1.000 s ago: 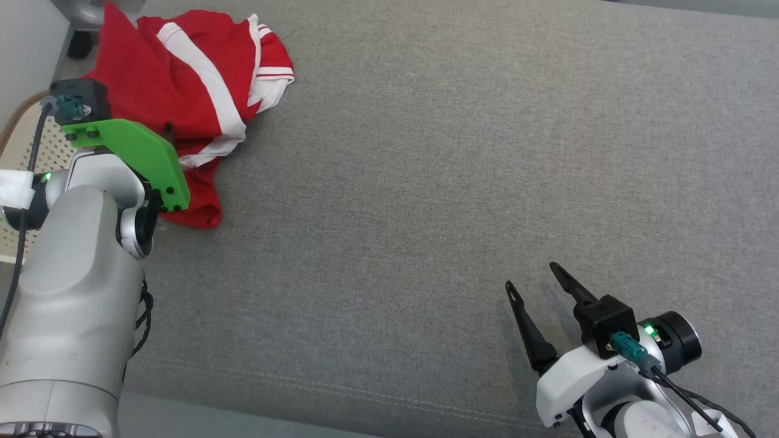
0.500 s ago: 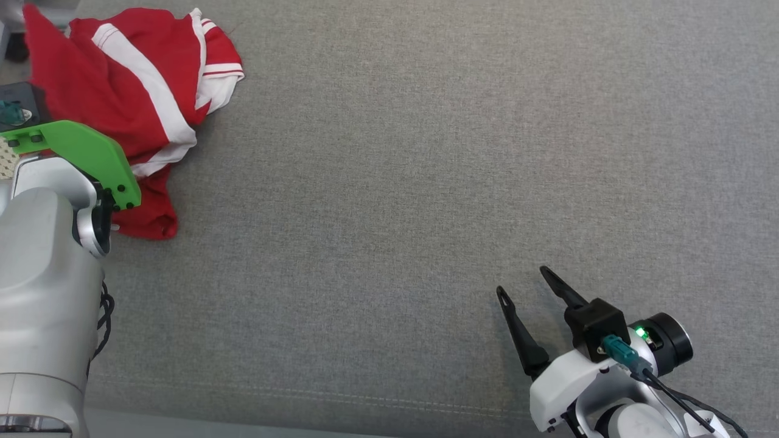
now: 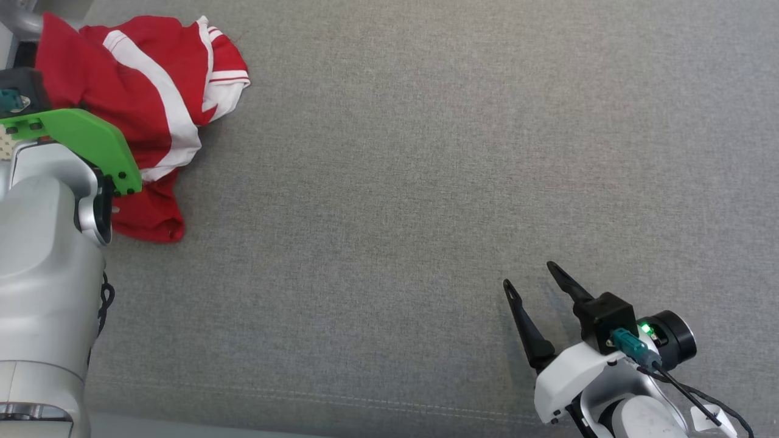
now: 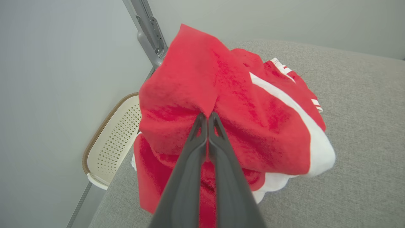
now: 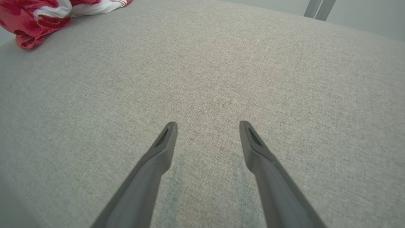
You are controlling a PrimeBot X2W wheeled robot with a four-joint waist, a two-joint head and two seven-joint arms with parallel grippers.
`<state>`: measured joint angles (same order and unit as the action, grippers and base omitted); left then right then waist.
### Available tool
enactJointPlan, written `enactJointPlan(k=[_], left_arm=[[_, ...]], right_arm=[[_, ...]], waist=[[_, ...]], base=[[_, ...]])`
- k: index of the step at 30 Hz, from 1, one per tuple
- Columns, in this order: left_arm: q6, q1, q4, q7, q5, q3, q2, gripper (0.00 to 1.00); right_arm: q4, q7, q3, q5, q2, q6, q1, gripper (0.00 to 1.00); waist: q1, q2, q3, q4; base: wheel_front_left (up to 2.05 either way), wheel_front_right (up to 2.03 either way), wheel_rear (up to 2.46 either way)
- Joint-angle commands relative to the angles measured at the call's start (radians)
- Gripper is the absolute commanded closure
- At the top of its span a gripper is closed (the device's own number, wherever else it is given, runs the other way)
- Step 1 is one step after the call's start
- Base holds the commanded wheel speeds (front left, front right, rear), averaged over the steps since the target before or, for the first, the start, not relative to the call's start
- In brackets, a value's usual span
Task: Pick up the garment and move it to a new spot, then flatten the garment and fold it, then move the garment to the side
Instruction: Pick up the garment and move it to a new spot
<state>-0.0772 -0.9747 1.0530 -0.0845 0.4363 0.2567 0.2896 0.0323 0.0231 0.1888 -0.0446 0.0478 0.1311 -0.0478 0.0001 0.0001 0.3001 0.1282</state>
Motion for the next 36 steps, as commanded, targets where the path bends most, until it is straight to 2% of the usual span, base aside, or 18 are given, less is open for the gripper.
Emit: enactJointPlan(k=[1,5,12,21,29,33,36], left_arm=[[0.011,-0.029,-0.009,0.015,-0.010,0.009,-0.002,1.00],[0.060,-0.062,-0.046,0.032,-0.026,0.047,-0.024,1.00],[0.106,-0.095,-0.118,0.043,-0.045,0.097,-0.066,1.00],[0.163,-0.101,-0.247,0.012,-0.024,0.158,-0.155,1.00],[0.191,-0.058,-0.377,0.001,0.089,0.188,-0.227,1.00],[0.200,-0.031,-0.455,0.000,0.153,0.244,-0.236,1.00],[0.207,0.007,-0.532,-0.008,0.265,0.332,-0.237,1.00]], right_arm=[[0.011,-0.013,-0.006,0.014,0.003,-0.001,-0.011,0.00],[0.043,-0.037,-0.029,0.040,0.003,-0.001,-0.003,0.00],[0.088,-0.063,-0.036,0.072,0.003,-0.001,0.021,0.00],[0.127,-0.083,-0.029,0.096,0.003,-0.001,0.027,0.00],[0.133,-0.090,-0.040,0.106,0.002,-0.001,0.021,0.00],[0.136,-0.098,-0.044,0.118,0.002,-0.001,0.005,0.00],[0.144,-0.111,-0.041,0.131,0.002,-0.001,-0.007,0.00]], waist=[[-0.0001,-0.0001,-0.038,0.001],[-0.0001,-0.0001,-0.098,-0.013],[-0.0001,-0.0001,-0.185,-0.073],[-0.0001,-0.0001,-0.253,-0.210],[-0.0001,-0.0001,-0.239,-0.323],[-0.0001,-0.0001,-0.215,-0.363],[-0.0001,-0.0001,-0.186,-0.389]], base=[[0.00,0.00,0.00],[0.00,0.00,0.00],[0.00,0.00,0.00],[0.00,0.00,0.00],[0.00,0.00,0.00],[0.00,0.00,0.00],[0.00,0.00,0.00]])
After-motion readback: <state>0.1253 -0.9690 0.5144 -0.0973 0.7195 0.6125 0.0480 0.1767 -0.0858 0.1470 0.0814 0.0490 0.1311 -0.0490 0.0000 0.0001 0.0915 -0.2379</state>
